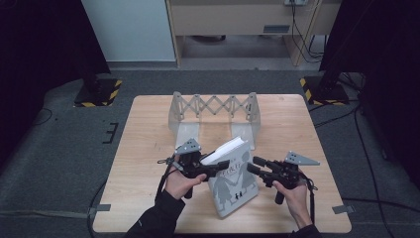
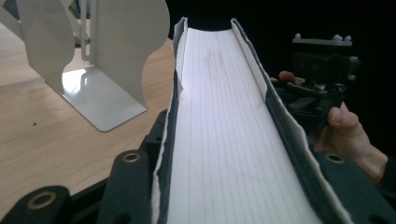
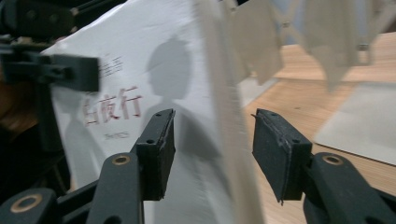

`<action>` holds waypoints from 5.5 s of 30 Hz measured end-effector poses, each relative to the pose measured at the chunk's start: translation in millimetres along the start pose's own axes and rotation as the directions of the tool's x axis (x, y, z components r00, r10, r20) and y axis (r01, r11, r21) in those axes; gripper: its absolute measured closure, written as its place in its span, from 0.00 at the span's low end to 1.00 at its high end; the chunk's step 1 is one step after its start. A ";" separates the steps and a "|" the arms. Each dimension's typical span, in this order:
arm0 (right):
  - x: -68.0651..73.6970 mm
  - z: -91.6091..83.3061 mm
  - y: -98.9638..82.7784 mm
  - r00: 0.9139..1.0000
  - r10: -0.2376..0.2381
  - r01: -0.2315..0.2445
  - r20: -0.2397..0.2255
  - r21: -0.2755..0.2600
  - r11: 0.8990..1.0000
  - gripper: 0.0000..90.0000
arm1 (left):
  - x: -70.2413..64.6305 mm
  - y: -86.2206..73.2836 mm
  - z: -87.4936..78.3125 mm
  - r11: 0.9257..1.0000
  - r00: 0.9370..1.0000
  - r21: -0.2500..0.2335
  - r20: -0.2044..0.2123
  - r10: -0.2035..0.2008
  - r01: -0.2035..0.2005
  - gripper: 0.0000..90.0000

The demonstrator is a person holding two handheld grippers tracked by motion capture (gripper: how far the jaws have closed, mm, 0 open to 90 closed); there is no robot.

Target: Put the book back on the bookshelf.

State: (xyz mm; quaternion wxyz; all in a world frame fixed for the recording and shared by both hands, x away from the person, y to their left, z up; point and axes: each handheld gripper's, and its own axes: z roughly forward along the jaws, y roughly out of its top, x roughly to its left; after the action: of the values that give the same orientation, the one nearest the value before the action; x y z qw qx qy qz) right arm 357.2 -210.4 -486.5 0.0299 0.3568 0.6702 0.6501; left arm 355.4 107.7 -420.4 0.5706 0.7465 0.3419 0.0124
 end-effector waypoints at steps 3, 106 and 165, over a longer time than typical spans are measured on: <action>-8.6 -8.4 -0.1 0.997 0.021 -0.021 0.080 -0.003 1.000 0.50 | -0.1 -0.2 -0.5 1.000 1.000 -0.003 0.000 -0.012 0.012 0.56; -56.4 -21.7 -35.0 0.766 -0.254 -0.038 0.590 0.436 0.899 0.10 | 101.6 102.8 -18.7 0.988 0.751 -0.136 -0.659 -0.039 -0.068 0.58; -56.2 -21.7 -35.1 0.767 -0.254 -0.038 0.590 0.437 0.898 0.10 | 98.1 36.8 -4.4 0.976 0.768 -0.211 -0.633 -0.102 -0.045 0.46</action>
State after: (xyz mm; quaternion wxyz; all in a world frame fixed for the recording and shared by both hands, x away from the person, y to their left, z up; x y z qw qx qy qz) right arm 372.7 -254.4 -538.3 0.2136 0.5119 0.7652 0.3268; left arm 447.0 158.7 -423.7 0.4968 0.6265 0.5238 0.2938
